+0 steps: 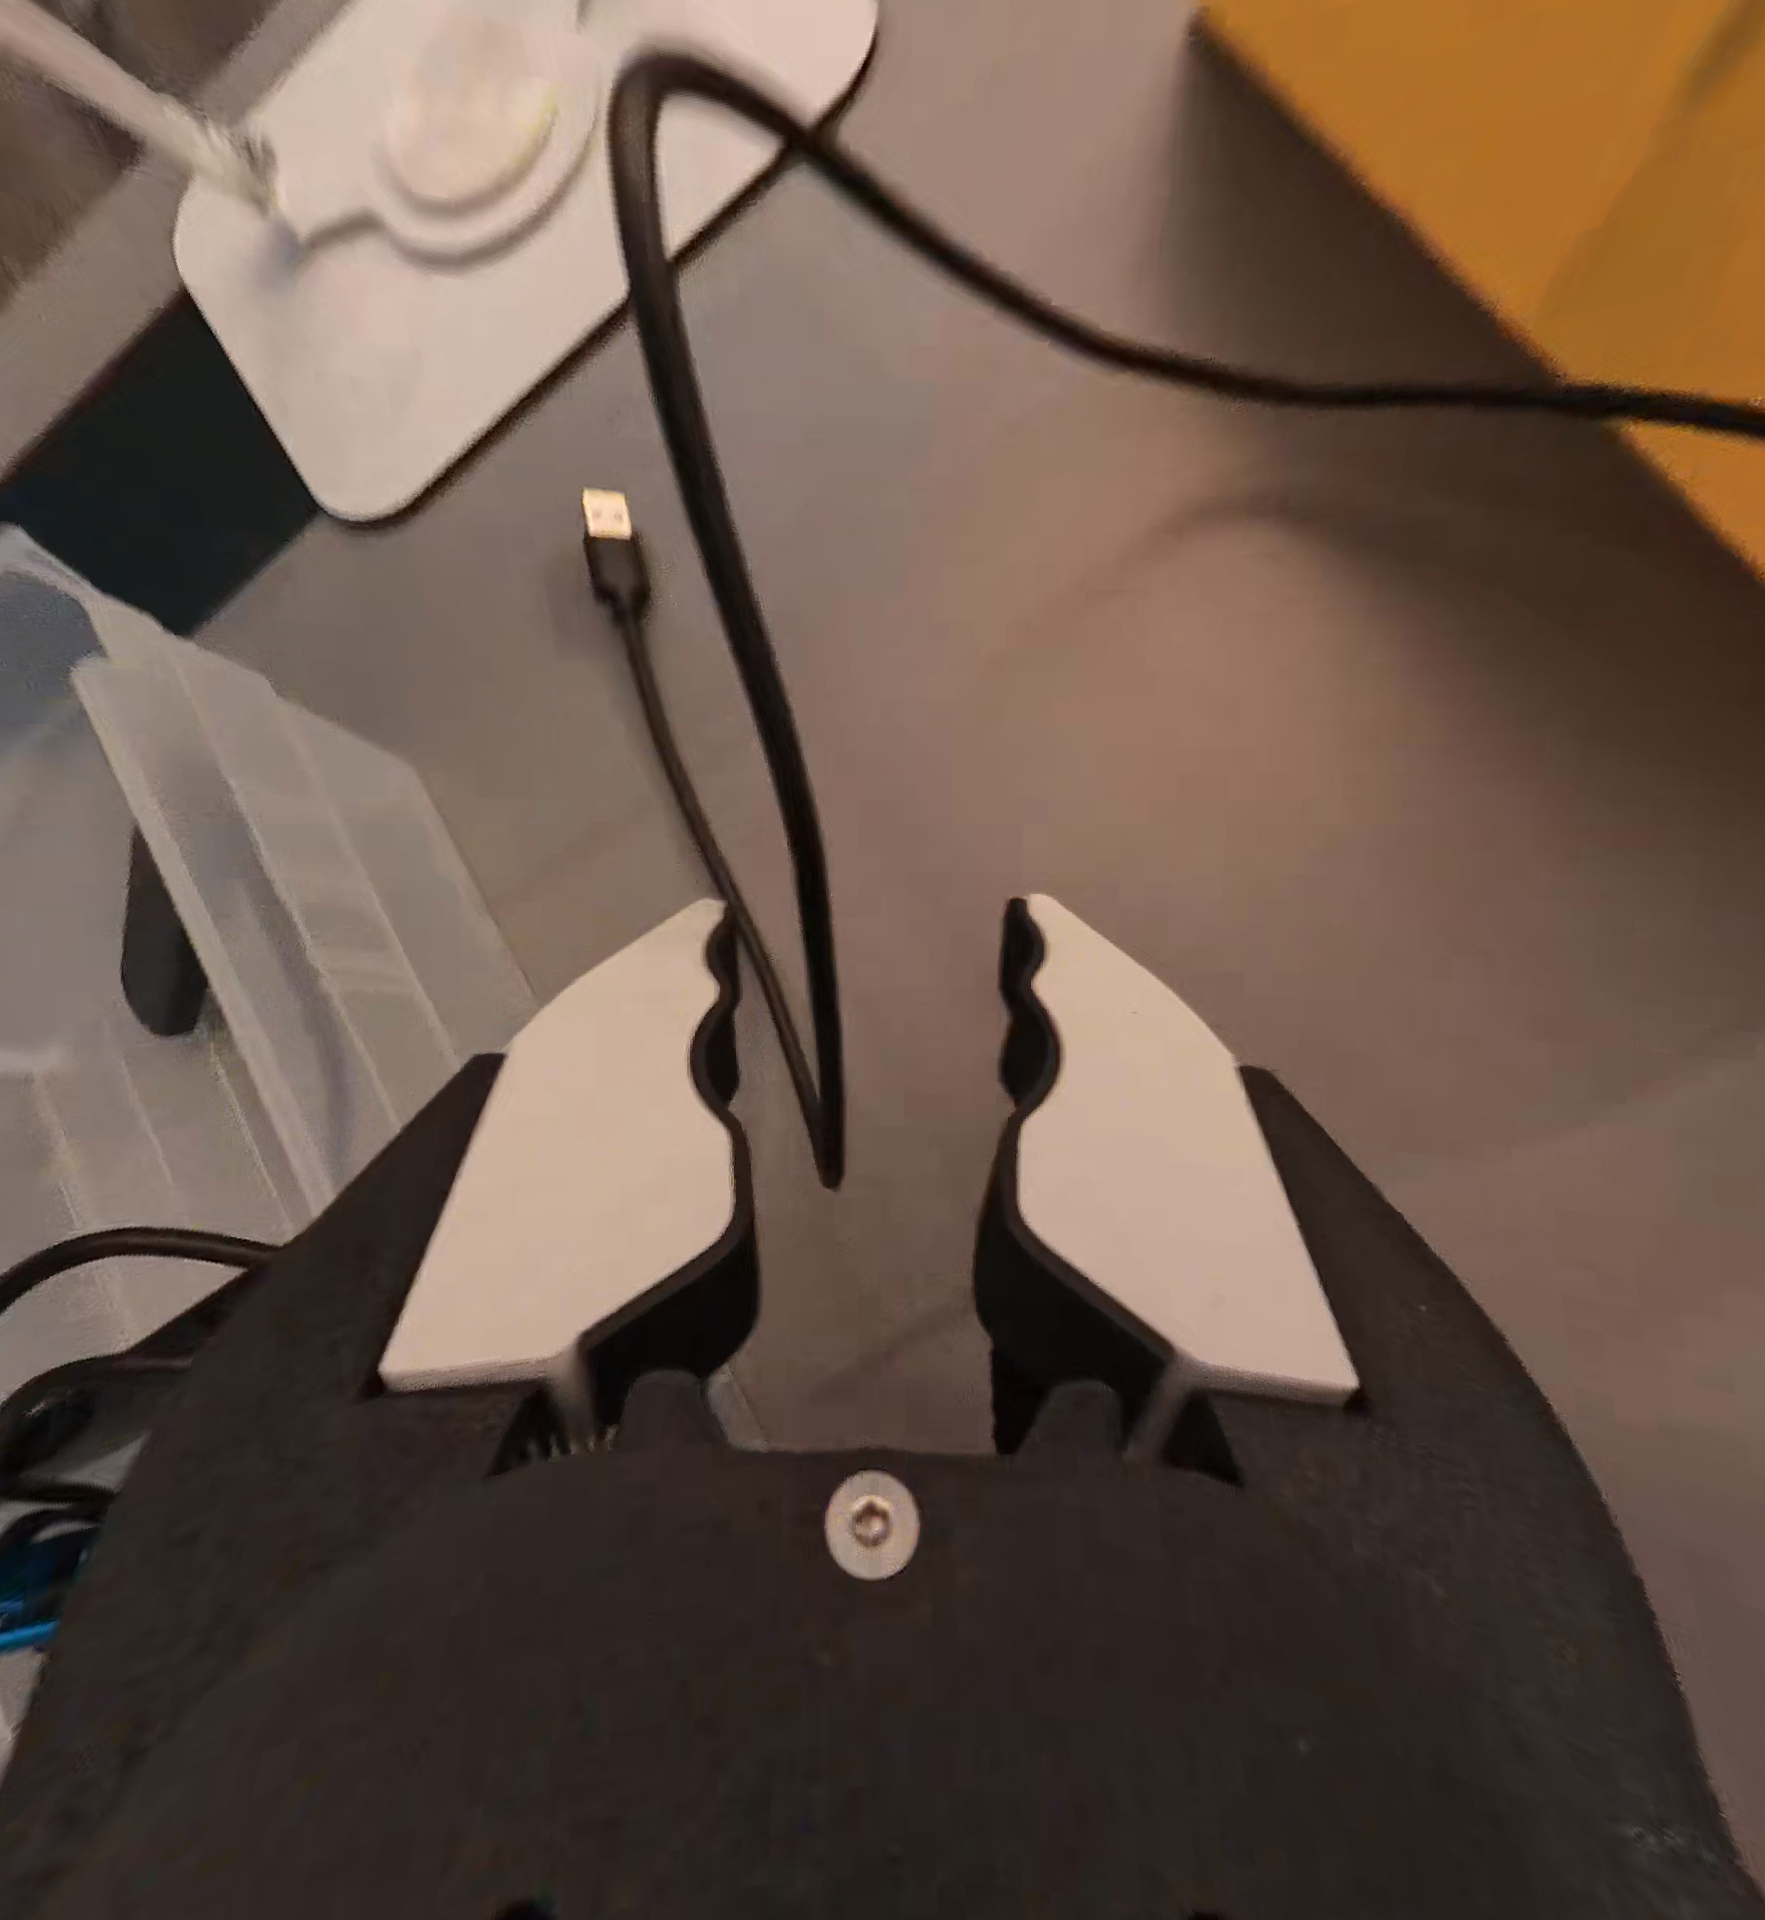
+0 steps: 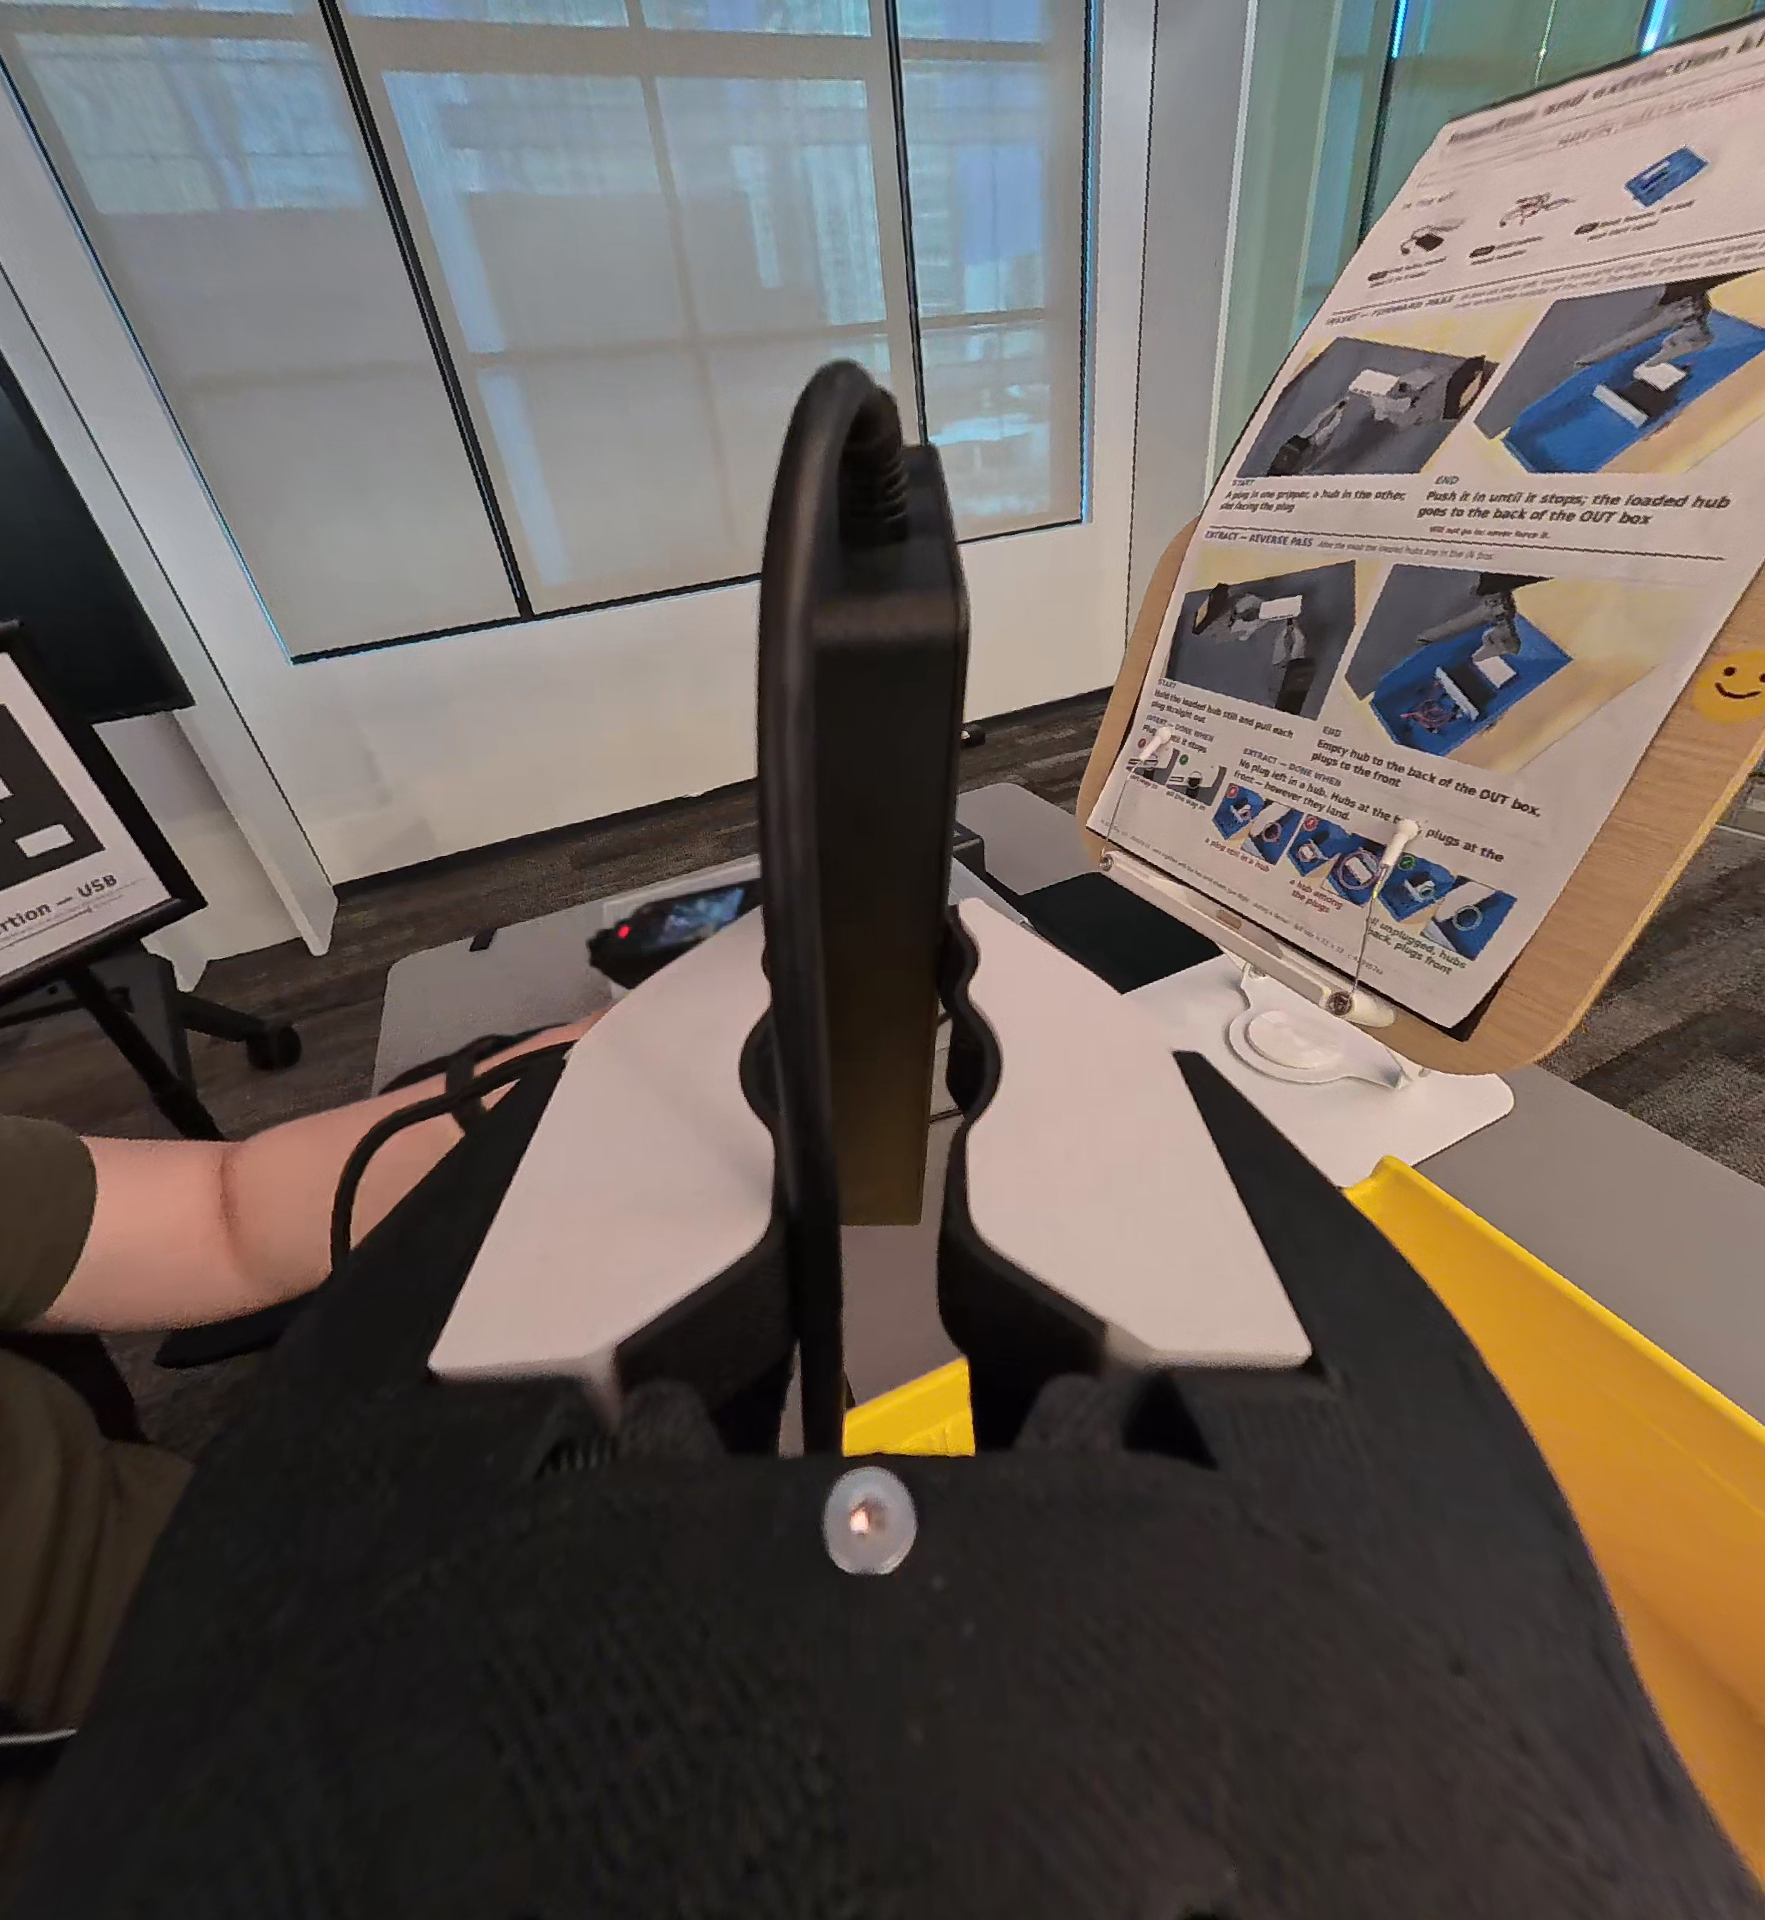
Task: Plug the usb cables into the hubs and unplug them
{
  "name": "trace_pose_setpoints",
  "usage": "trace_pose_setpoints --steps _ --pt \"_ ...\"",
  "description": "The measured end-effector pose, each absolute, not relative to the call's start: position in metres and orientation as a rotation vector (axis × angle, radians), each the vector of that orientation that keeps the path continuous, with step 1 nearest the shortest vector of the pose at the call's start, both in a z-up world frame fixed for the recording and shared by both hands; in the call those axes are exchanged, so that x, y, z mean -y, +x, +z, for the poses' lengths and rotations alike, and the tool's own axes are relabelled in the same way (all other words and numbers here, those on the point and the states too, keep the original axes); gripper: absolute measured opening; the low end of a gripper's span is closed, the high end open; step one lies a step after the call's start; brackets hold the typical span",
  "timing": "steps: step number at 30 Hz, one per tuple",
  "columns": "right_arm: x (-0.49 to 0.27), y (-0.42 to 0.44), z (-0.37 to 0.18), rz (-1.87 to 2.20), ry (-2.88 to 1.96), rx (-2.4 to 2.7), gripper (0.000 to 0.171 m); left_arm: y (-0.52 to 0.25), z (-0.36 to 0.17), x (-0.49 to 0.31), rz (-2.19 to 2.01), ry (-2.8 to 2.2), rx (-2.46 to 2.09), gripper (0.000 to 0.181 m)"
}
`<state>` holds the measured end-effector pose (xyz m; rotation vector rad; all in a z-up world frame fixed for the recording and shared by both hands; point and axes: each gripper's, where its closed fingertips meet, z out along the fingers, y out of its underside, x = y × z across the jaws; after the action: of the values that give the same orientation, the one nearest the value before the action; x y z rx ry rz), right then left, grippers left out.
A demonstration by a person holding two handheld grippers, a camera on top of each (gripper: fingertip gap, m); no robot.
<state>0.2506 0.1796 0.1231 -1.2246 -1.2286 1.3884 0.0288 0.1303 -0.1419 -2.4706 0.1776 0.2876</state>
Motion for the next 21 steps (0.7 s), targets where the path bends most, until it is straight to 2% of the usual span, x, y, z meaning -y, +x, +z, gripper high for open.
trace_pose_setpoints --steps 2,5,11,14,18,21 --pt "-0.184 0.255 0.121 1.391 -1.237 1.222 0.027 0.027 -0.153 -0.136 0.254 -2.499 -0.206 0.0" --pt "-0.202 0.263 0.119 1.364 -1.269 1.157 0.027 0.032 -0.13 -0.147 0.227 -2.446 -0.28 0.0" --pt "-0.233 0.307 0.133 1.431 -1.241 0.941 0.027 0.098 0.029 -0.176 0.078 -2.223 -0.524 0.0" --pt "-0.24 0.334 0.136 1.44 -1.223 0.886 0.027 0.137 0.085 -0.198 0.052 -2.189 -0.667 0.0" --pt "-0.243 0.363 0.133 1.459 -1.208 0.86 0.027 0.18 0.121 -0.23 0.012 -2.162 -0.793 0.0" --pt "-0.246 0.38 0.131 1.471 -1.193 0.834 0.027 0.207 0.117 -0.254 0.016 -2.144 -0.884 0.0"
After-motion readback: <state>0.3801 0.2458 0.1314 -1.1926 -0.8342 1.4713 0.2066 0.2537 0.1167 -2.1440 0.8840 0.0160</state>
